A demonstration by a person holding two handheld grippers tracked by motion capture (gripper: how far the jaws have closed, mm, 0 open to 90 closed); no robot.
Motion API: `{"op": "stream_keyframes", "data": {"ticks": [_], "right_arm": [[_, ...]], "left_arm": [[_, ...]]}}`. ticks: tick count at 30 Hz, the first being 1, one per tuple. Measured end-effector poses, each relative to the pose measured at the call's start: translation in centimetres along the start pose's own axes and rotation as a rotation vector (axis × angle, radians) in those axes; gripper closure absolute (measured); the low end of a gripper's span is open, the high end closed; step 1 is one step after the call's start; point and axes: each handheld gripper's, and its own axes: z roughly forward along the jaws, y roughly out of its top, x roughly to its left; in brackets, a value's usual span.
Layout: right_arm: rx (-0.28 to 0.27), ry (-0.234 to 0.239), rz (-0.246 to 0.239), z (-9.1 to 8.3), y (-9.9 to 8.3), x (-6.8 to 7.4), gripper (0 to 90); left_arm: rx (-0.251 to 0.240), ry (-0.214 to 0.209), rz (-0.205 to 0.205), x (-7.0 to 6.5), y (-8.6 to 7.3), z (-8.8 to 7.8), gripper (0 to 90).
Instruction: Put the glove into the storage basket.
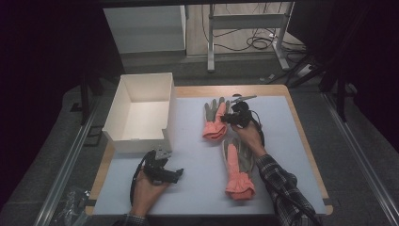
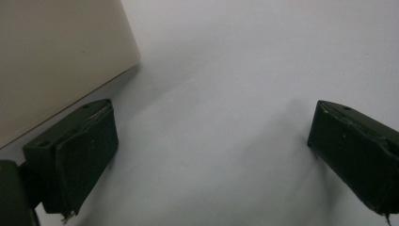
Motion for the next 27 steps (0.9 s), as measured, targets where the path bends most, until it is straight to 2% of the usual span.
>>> {"op": "stream_keyframes", "data": {"ticks": [4, 9, 14, 23, 24, 25, 26, 27], "right_arm": [[0.006, -0.009, -0.003, -0.1, 0.2, 0.2, 86.9], [-0.014, -0.031, -0.025, -1.1, 0.8, 0.6, 87.8], [-0.025, -0.046, -0.027, -2.2, 1.3, 0.4, 87.9], [-0.056, -0.109, -0.017, -7.0, 1.9, -1.7, 87.9], [-0.056, -0.109, -0.017, -7.0, 1.9, -1.7, 87.9], [-0.06, -0.114, -0.014, -7.6, 1.8, -2.0, 87.9], [-0.066, -0.134, -0.008, -9.1, 1.6, -2.7, 87.9], [-0.067, -0.137, -0.005, -9.4, 1.5, -2.8, 87.8]], "left_arm": [[0.0, 0.0, 0.0, 0.0, 0.0, 0.0, 2.1], [0.003, 0.0, 0.004, 0.0, 0.0, 0.0, 2.1], [0.004, 0.001, 0.005, 0.0, 0.0, 0.0, 2.1], [0.003, 0.0, 0.004, 0.0, 0.0, 0.0, 2.1], [0.003, 0.0, 0.004, 0.0, 0.0, 0.0, 2.1], [0.003, 0.001, 0.004, 0.0, 0.0, 0.0, 2.1], [0.003, 0.001, 0.004, 0.0, 0.0, 0.0, 2.1], [0.003, 0.0, 0.004, 0.0, 0.0, 0.0, 2.1]]}}
